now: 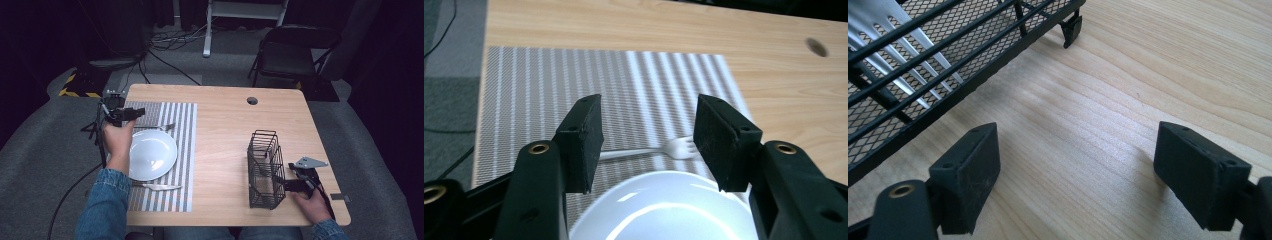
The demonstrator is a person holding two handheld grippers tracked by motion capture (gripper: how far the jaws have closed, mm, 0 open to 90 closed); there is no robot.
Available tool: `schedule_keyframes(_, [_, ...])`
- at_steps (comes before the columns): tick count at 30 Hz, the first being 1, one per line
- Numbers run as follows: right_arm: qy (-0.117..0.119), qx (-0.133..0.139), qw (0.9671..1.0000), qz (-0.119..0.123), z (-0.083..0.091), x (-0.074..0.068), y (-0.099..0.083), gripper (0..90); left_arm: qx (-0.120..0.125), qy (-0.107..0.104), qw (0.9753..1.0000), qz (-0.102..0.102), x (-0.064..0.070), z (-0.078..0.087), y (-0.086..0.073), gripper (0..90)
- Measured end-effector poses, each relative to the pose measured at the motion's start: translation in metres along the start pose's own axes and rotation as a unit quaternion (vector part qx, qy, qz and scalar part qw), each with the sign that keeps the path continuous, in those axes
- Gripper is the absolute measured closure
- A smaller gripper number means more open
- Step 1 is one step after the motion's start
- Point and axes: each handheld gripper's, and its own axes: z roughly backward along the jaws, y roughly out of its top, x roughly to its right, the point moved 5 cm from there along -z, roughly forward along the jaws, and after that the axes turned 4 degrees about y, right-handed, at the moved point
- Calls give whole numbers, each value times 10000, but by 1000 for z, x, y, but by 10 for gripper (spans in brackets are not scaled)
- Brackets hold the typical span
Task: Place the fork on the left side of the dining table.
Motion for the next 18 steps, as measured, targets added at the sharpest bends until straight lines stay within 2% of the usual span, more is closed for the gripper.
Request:
schedule_keyframes(2, [4, 3, 10000, 0, 0, 0, 0, 188, 52, -73, 9999, -69, 9, 8, 1, 454])
schedule_keyframes(3, [0, 5, 10000, -1, 0, 0, 0, 187, 52, -73, 9999, -69, 9, 8, 1, 453])
schedule_keyframes(4, [0, 5, 10000, -1, 0, 0, 0, 188, 99, -164, 9997, -155, 18, 16, 1, 452])
schedule_keyframes(7, [1, 5, 10000, 0, 0, 0, 0, 188, 132, -405, 9987, -296, 33, 27, 0, 446])
schedule_keyframes(11, [5, 4, 10000, 1, 0, 0, 0, 188, 164, -617, 9968, -488, 54, 39, -1, 446])
schedule_keyframes(12, [5, 4, 10000, 1, 0, 0, 0, 188, 164, -617, 9968, -488, 54, 39, -1, 446])
schedule_keyframes(13, [5, 3, 10000, 1, 0, 0, 0, 188, 194, -709, 9956, -583, 65, 44, -1, 446])
schedule_keyframes(14, [5, 3, 10000, 1, 0, 0, 0, 188, 194, -709, 9956, -583, 65, 44, -1, 446])
schedule_keyframes(15, [6, 3, 10000, 0, 0, 0, 0, 187, 209, -775, 9943, -703, 76, 50, -3, 446])
schedule_keyframes(18, [4, 3, 10000, 1, 0, 0, 0, 188, 250, -830, 9922, -899, 92, 58, -6, 446])
